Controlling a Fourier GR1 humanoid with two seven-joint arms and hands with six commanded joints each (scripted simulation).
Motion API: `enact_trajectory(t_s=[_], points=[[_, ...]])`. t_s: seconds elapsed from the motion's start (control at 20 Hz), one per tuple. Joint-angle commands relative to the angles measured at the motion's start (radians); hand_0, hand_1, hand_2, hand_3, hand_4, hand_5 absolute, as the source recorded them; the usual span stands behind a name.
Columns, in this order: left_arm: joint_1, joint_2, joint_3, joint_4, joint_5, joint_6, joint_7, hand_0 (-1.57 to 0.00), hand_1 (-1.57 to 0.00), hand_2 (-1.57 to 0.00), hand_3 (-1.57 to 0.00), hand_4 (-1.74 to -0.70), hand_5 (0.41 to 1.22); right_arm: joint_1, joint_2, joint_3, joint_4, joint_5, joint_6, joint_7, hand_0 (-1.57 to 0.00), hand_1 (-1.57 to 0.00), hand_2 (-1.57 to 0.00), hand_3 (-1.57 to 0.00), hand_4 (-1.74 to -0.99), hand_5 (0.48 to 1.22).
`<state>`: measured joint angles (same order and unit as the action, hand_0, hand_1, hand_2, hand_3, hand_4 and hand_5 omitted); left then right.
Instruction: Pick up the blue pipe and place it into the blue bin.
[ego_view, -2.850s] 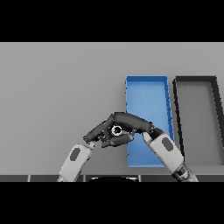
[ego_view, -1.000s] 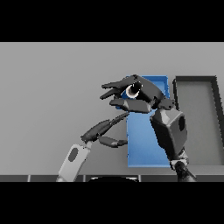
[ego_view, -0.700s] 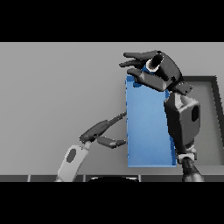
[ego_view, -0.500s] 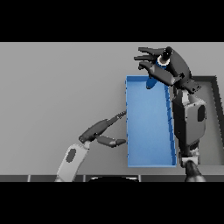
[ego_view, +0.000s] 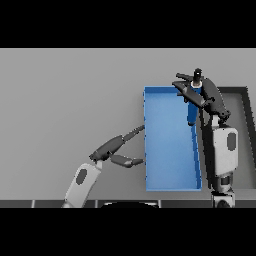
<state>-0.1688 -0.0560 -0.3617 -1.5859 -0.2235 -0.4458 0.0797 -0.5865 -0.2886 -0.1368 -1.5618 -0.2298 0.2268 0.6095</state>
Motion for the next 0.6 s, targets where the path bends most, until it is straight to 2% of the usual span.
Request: enact_trajectory(t_s=[0.0,0.15,0.3,0.35,0.4,0.45,0.55], points=[[0.007,0.012,0.006,-0.003,0.001,-0.001,-0.007,0.00,0.00,0.00,0.00,-0.93,0.464,0.026,-0.003,0.023,0.011,0.013,-0.035,0.000,-1.57,-1.57,-1.57,-1.57,-1.500,1.221],[0.019,0.008,0.000,-0.021,0.002,0.002,-0.004,0.00,0.00,0.00,0.00,-0.93,0.467,0.090,-0.054,0.092,0.051,-0.004,-0.124,0.000,-1.57,-1.57,-1.57,-1.57,-1.499,1.221],[0.008,0.012,0.000,-0.005,-0.018,0.014,-0.002,0.00,0.00,0.00,0.00,-0.92,0.476,0.144,-0.123,0.203,0.082,-0.109,-0.218,0.000,-1.57,-1.57,-1.57,-1.57,-1.497,1.221],[0.017,0.014,-0.005,-0.005,-0.023,0.016,-0.021,0.00,0.00,0.00,0.00,-0.92,0.478,0.148,-0.166,0.247,0.096,-0.149,-0.252,0.000,-1.57,-1.57,-1.57,-1.26,-1.546,1.221],[0.011,0.006,-0.004,0.004,-0.022,0.018,-0.020,0.00,0.00,0.00,0.00,-0.92,0.480,0.162,-0.200,0.291,0.100,-0.202,-0.279,0.000,-1.57,-1.57,-1.57,-1.01,-1.585,1.221],[0.009,0.003,-0.004,-0.006,-0.016,0.016,-0.018,0.00,0.00,0.00,0.00,-0.92,0.481,0.163,-0.237,0.342,0.115,-0.249,-0.316,0.000,-1.57,-1.57,-1.57,-0.80,-1.616,1.221],[0.004,0.012,0.003,0.004,-0.024,0.022,-0.020,0.00,0.00,0.00,0.00,-0.92,0.486,0.137,-0.316,0.447,0.141,-0.364,-0.408,-0.001,-1.57,-1.57,-1.57,-0.51,-1.661,1.221]])
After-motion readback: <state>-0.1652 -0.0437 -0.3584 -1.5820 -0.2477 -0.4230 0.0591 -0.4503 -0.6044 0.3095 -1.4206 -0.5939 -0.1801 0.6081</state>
